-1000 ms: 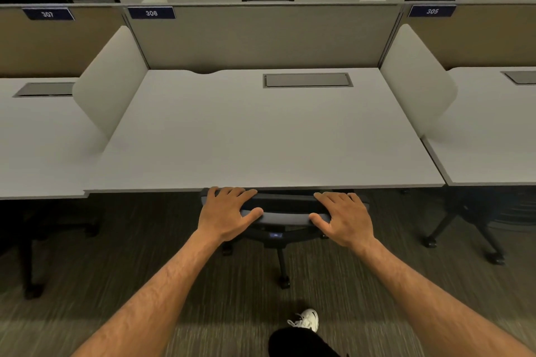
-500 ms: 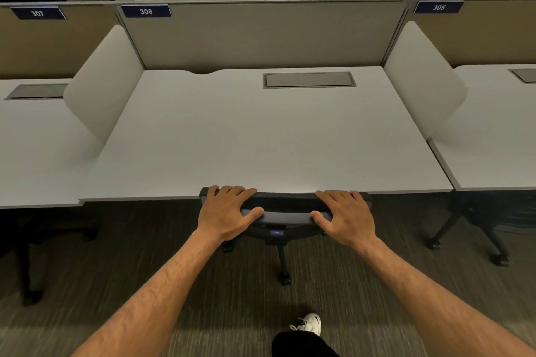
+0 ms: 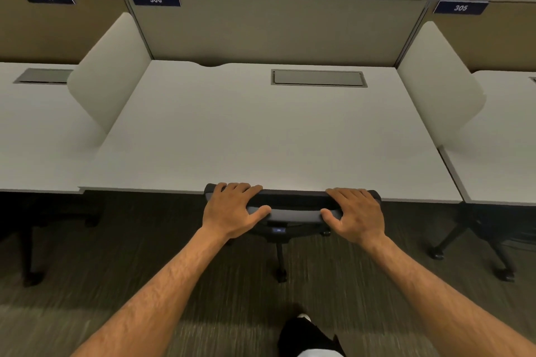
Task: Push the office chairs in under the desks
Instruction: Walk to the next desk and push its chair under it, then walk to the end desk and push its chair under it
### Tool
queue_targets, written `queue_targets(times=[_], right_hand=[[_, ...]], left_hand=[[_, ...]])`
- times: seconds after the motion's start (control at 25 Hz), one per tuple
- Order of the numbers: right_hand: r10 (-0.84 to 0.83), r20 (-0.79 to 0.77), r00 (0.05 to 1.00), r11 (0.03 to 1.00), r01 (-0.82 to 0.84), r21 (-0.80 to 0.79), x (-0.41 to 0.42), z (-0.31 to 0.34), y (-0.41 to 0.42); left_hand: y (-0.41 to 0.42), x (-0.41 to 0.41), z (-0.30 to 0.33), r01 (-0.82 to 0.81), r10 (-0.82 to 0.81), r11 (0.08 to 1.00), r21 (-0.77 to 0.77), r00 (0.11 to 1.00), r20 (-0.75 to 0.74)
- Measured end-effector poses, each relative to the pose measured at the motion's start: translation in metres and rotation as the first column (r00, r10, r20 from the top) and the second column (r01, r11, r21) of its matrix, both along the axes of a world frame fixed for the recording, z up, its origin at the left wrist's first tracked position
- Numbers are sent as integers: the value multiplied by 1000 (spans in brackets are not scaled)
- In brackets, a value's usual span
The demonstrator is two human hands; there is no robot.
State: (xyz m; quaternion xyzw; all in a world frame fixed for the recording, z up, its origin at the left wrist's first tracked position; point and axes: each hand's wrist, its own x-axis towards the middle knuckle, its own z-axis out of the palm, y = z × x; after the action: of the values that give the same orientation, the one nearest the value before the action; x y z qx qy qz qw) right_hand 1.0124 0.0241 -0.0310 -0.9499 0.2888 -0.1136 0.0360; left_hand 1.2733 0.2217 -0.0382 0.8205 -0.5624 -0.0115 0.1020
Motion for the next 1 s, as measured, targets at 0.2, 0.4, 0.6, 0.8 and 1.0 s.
queue_targets(times=[0.2,0.4,0.6,0.8,1.0], right_hand=[[56,-157,986,994,-41,100,0,15,-3],[108,-232,967,978,-61,201,-1,16,-9],[132,-273,953,952,-45,302,3,11,-13],[337,-159,928,863,-236,447,56,19,12],[613,86,786,686,-583,435,130,40,99]], left_hand=[[2,-4,8,-41,42,998,51,999,-24],[5,-18,9,-123,126,990,72,992,-29],[30,-51,3,-211,212,977,25,975,-58],[75,-41,27,-299,301,954,30,950,-84],[173,-35,44,-591,566,800,-107,801,-194]])
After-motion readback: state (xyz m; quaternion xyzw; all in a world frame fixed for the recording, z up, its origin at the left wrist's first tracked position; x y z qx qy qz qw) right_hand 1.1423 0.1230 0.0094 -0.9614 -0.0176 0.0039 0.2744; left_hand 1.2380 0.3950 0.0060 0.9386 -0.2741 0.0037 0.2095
